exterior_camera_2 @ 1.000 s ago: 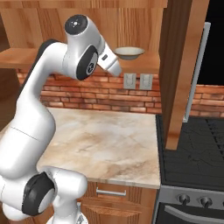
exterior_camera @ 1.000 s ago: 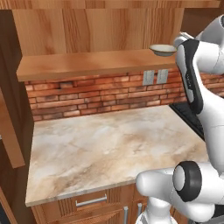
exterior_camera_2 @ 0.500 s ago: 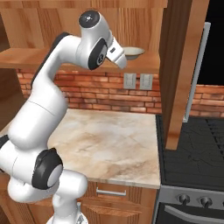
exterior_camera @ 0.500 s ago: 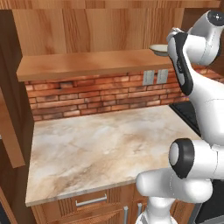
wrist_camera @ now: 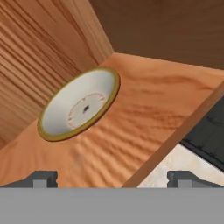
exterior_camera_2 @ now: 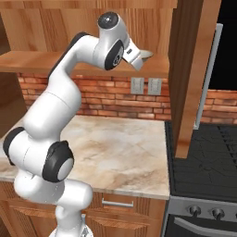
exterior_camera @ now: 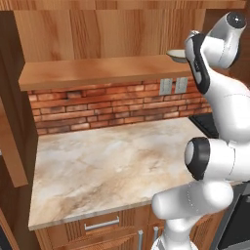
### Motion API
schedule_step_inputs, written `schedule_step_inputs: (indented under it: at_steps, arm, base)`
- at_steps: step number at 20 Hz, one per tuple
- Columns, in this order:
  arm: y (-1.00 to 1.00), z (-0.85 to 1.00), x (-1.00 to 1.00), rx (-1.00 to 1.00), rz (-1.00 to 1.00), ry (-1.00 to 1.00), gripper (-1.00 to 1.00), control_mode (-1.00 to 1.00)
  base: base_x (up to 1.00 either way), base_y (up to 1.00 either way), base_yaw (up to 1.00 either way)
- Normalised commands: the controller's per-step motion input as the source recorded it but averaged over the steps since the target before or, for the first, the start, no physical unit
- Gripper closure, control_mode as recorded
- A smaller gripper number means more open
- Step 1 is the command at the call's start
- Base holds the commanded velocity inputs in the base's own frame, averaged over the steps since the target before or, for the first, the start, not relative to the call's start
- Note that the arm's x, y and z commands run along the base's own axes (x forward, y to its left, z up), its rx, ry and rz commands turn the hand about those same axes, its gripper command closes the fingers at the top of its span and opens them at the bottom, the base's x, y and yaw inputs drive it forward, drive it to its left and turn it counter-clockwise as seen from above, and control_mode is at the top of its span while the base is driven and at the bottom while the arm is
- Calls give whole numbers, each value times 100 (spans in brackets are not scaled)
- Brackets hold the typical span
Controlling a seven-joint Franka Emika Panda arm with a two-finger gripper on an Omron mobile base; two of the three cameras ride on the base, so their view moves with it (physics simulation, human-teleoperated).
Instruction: Take the smaller bowl and place it next to the appetizer plate on the dining counter , and place the larger bowl next to the plate with cooked food.
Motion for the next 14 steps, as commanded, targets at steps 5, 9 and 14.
schedule_step_inputs:
  at_steps: [5,9,14]
  arm:
    - [-3,-22,54,0,0,0,-100,-100]
    - [-3,-11,53,0,0,1,-100,-100]
    - [-9,-3,46,0,0,1,-100,-100]
  base:
    - [0,0,0]
    - [0,0,0]
    - [0,0,0]
